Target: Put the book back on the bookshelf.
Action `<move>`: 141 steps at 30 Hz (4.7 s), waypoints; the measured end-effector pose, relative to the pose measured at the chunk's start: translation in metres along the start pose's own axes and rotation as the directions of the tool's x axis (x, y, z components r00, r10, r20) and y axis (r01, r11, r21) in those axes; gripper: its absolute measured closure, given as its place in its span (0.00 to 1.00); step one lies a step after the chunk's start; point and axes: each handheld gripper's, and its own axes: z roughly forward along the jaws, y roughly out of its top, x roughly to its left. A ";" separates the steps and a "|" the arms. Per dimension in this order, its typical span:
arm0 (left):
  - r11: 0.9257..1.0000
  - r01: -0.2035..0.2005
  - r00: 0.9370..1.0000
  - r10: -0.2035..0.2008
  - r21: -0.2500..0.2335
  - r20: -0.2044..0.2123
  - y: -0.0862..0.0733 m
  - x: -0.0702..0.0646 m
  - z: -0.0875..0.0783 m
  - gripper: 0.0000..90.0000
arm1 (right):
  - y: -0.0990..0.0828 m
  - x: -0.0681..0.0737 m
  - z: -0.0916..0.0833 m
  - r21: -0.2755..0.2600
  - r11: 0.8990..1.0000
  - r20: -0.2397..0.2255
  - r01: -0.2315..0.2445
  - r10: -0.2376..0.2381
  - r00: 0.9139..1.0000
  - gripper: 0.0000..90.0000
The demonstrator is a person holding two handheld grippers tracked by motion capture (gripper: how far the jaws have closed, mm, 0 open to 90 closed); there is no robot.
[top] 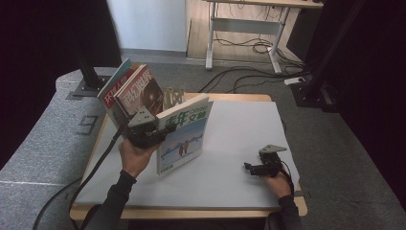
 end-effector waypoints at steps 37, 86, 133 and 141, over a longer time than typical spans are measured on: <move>0.998 0.061 0.987 -0.066 -0.035 -0.145 0.011 0.042 -0.033 0.83 | 0.000 0.000 0.000 0.000 1.000 -0.001 -0.002 0.002 1.000 0.15; 0.988 0.092 0.956 -0.123 -0.125 -0.266 0.018 0.055 0.029 0.82 | 0.000 0.000 0.000 0.001 1.000 -0.002 -0.004 0.004 1.000 0.15; 0.993 0.014 0.972 -0.041 -0.119 -0.230 -0.025 0.010 0.030 0.69 | 0.000 0.000 0.000 -0.001 1.000 -0.001 -0.001 0.001 1.000 0.15; 0.998 0.013 0.981 -0.024 -0.059 -0.193 -0.036 0.009 0.031 0.63 | 0.000 0.000 0.000 -0.001 1.000 -0.001 -0.001 0.001 1.000 0.15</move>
